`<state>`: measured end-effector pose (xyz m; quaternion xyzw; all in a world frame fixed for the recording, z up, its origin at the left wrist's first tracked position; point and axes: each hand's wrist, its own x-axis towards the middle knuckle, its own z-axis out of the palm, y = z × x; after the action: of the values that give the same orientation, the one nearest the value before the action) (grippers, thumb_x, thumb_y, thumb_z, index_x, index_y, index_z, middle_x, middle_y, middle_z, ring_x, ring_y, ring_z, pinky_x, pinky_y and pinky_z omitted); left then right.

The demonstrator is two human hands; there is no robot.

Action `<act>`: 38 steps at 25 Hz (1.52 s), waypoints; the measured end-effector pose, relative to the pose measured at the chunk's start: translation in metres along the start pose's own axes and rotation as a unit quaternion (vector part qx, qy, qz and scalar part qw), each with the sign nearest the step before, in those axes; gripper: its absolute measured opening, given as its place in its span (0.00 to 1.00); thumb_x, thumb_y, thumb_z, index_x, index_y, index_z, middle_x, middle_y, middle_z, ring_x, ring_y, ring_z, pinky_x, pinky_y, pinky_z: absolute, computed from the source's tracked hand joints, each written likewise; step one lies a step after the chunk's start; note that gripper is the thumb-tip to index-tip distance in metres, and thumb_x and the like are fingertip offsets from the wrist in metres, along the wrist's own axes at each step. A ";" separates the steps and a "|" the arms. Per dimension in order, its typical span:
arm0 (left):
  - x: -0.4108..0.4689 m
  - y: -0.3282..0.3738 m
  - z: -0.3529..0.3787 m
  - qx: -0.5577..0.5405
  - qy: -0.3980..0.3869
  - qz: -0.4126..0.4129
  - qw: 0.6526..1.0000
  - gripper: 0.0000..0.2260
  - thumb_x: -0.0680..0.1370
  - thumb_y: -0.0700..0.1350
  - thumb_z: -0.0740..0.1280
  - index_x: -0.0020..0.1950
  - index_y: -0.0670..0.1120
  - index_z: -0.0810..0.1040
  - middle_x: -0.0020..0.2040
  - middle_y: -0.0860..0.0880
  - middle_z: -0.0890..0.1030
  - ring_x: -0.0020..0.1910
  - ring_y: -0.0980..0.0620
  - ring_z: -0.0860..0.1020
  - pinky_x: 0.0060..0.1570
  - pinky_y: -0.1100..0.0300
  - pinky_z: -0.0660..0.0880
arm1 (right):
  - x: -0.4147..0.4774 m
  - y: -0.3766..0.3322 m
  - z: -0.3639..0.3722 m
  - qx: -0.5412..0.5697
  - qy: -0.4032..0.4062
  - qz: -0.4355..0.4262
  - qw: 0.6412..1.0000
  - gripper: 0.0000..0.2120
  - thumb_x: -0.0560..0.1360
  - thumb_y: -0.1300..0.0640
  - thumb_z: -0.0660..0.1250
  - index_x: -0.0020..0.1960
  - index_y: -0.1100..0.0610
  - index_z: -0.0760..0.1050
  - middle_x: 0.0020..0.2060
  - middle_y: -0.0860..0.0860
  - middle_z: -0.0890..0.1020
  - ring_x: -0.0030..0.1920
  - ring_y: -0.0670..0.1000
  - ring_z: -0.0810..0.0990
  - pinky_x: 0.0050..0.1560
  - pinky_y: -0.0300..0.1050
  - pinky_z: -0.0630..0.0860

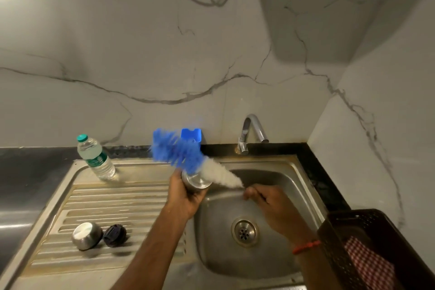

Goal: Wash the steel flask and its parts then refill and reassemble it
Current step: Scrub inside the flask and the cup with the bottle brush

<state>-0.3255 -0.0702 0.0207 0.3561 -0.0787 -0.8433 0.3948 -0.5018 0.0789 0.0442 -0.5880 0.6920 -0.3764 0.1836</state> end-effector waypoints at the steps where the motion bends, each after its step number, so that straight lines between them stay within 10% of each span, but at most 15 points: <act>1: 0.000 0.001 0.001 0.003 -0.002 -0.010 1.000 0.21 0.76 0.51 0.72 0.65 0.42 0.79 0.56 0.39 0.85 0.56 0.41 0.84 0.57 0.46 0.82 | 0.002 -0.002 -0.001 -0.011 0.019 0.007 1.000 0.26 0.76 0.29 0.51 0.45 0.46 0.80 0.36 0.47 0.82 0.38 0.46 0.81 0.41 0.46 0.78; 10: 0.006 0.011 -0.001 0.044 0.004 0.006 0.999 0.23 0.76 0.52 0.73 0.68 0.45 0.78 0.62 0.40 0.83 0.55 0.41 0.84 0.45 0.45 0.85 | -0.008 -0.007 0.021 0.028 0.032 0.021 0.999 0.11 0.81 0.44 0.62 0.44 0.43 0.80 0.32 0.49 0.80 0.32 0.47 0.77 0.35 0.47 0.73; 16: 0.003 0.007 -0.002 0.048 -0.005 -0.015 0.999 0.13 0.79 0.51 0.69 0.59 0.44 0.80 0.49 0.43 0.86 0.45 0.45 0.86 0.34 0.52 0.82 | 0.011 -0.040 0.047 0.002 0.076 -0.041 0.996 0.07 0.80 0.49 0.66 0.45 0.49 0.81 0.31 0.40 0.77 0.34 0.42 0.77 0.36 0.36 0.72; 19: 0.003 0.018 -0.010 0.037 -0.020 -0.015 0.999 0.14 0.79 0.51 0.69 0.58 0.43 0.80 0.47 0.43 0.86 0.43 0.46 0.86 0.40 0.50 0.84 | -0.007 -0.021 0.045 0.019 0.072 -0.003 0.997 0.10 0.78 0.45 0.66 0.45 0.49 0.81 0.32 0.47 0.79 0.34 0.47 0.78 0.35 0.49 0.75; 27: -0.006 0.027 -0.006 0.033 0.000 -0.010 0.999 0.20 0.79 0.52 0.70 0.67 0.44 0.79 0.57 0.41 0.85 0.50 0.42 0.86 0.38 0.49 0.84 | 0.018 -0.040 0.065 -0.057 0.119 -0.092 0.987 0.17 0.78 0.44 0.63 0.53 0.54 0.83 0.40 0.46 0.83 0.41 0.44 0.80 0.43 0.41 0.78; 31: -0.011 0.042 -0.014 0.027 -0.028 -0.016 0.999 0.21 0.78 0.54 0.71 0.66 0.43 0.79 0.57 0.39 0.85 0.56 0.40 0.85 0.52 0.45 0.83 | 0.010 -0.008 0.046 -0.048 0.132 -0.051 0.989 0.14 0.78 0.42 0.65 0.52 0.49 0.83 0.40 0.42 0.82 0.42 0.42 0.80 0.44 0.48 0.80; 38: -0.016 0.023 -0.013 0.011 -0.013 0.005 1.000 0.20 0.79 0.53 0.70 0.66 0.43 0.79 0.55 0.40 0.86 0.51 0.41 0.86 0.40 0.48 0.84 | 0.006 -0.023 0.062 -0.076 0.143 -0.117 0.980 0.16 0.79 0.43 0.64 0.53 0.54 0.83 0.38 0.46 0.81 0.39 0.44 0.79 0.39 0.45 0.79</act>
<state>-0.2963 -0.0725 0.0293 0.3489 -0.0948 -0.8451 0.3939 -0.4441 0.0540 0.0221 -0.6175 0.6638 -0.4219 -0.0081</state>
